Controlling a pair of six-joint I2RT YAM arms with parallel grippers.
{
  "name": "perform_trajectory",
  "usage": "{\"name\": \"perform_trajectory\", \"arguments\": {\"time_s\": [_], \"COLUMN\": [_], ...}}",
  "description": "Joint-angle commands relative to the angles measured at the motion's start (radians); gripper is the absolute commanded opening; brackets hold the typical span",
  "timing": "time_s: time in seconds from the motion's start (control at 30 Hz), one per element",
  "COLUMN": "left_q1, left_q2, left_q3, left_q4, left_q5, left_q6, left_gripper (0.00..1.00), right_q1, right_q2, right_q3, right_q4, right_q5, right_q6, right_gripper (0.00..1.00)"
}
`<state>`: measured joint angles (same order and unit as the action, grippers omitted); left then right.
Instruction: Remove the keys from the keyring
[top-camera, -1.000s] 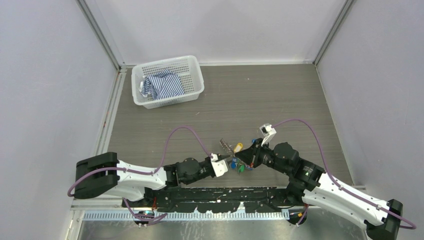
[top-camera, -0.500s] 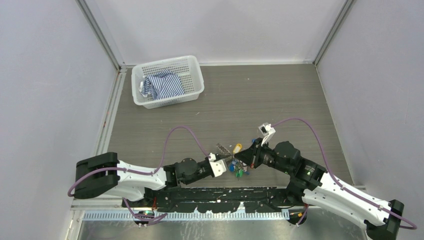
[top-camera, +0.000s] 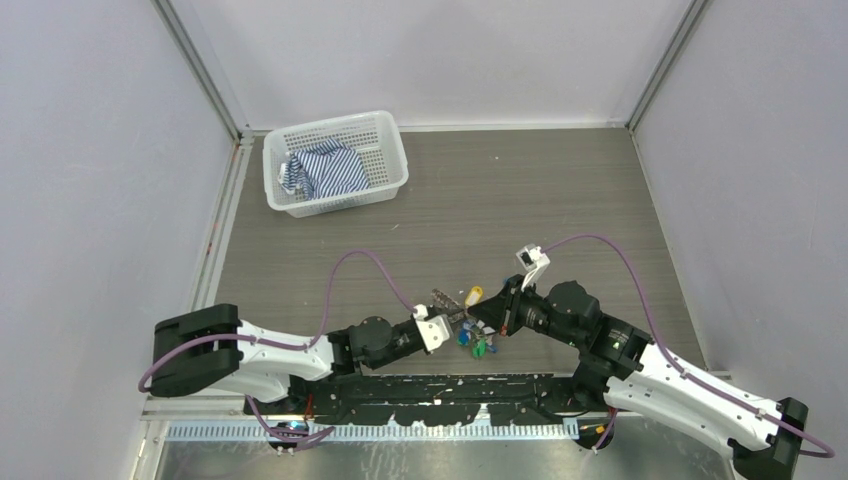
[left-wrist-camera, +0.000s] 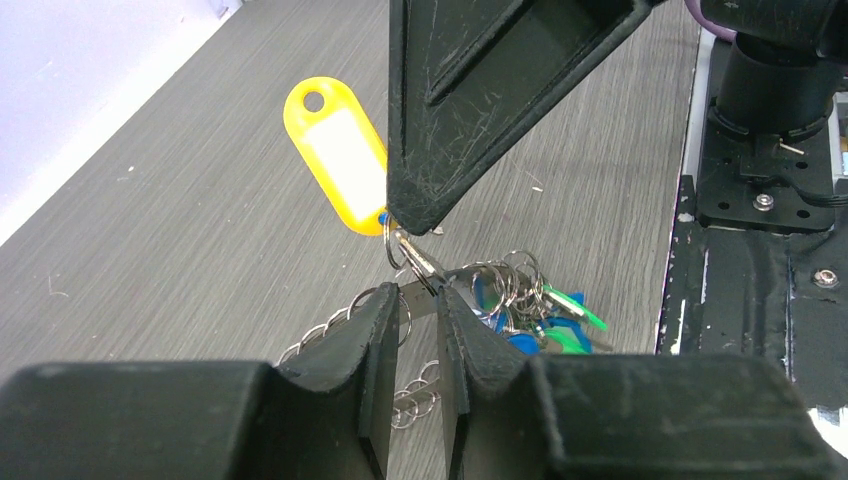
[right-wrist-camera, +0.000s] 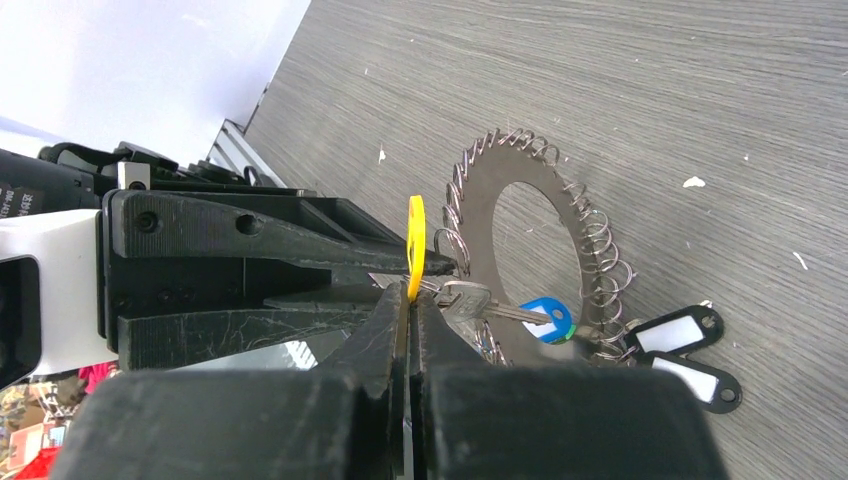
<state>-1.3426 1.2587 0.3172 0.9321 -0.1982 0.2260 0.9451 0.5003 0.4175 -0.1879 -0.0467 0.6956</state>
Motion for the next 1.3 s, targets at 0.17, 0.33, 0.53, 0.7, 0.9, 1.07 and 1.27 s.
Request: {"name": "perform_trajectory", "arguments": {"time_s": [0.17,0.33,0.53,0.7,0.9,1.07,1.27], "left_q1": [-0.003,-0.003,-0.004,-0.004,-0.006,-0.006,-0.009], "left_q2": [0.040,0.070,0.085,0.074,0.066,0.066,0.057], "left_q3": [-0.005,-0.008,-0.016,-0.018,-0.022,-0.025,-0.031], "left_q4": [0.117,0.162,0.222,0.226,0.226,0.225,0.226], "left_q5": [-0.041,-0.068,-0.121,-0.132,-0.112,-0.091,-0.110], "left_q6": [-0.060,-0.062,-0.049,-0.038,-0.046,-0.068,-0.074], "left_gripper": [0.21,0.20,0.19,0.18,0.17,0.20,0.19], "right_q1": [-0.002,-0.003,-0.002,-0.002,-0.003,-0.003,-0.003], "right_q2": [0.005,0.009,0.015,0.023,0.032,0.028,0.032], "right_q3": [0.072,0.079,0.072,0.065,0.062,0.061,0.061], "right_q4": [0.115,0.126,0.134,0.144,0.150,0.138,0.139], "right_q5": [0.044,0.043,0.026,0.019,0.023,0.038,0.037], "right_q6": [0.029,0.039,0.060,0.068,0.069,0.071,0.075], "right_gripper": [0.01,0.01,0.01,0.01,0.01,0.01,0.01]}}
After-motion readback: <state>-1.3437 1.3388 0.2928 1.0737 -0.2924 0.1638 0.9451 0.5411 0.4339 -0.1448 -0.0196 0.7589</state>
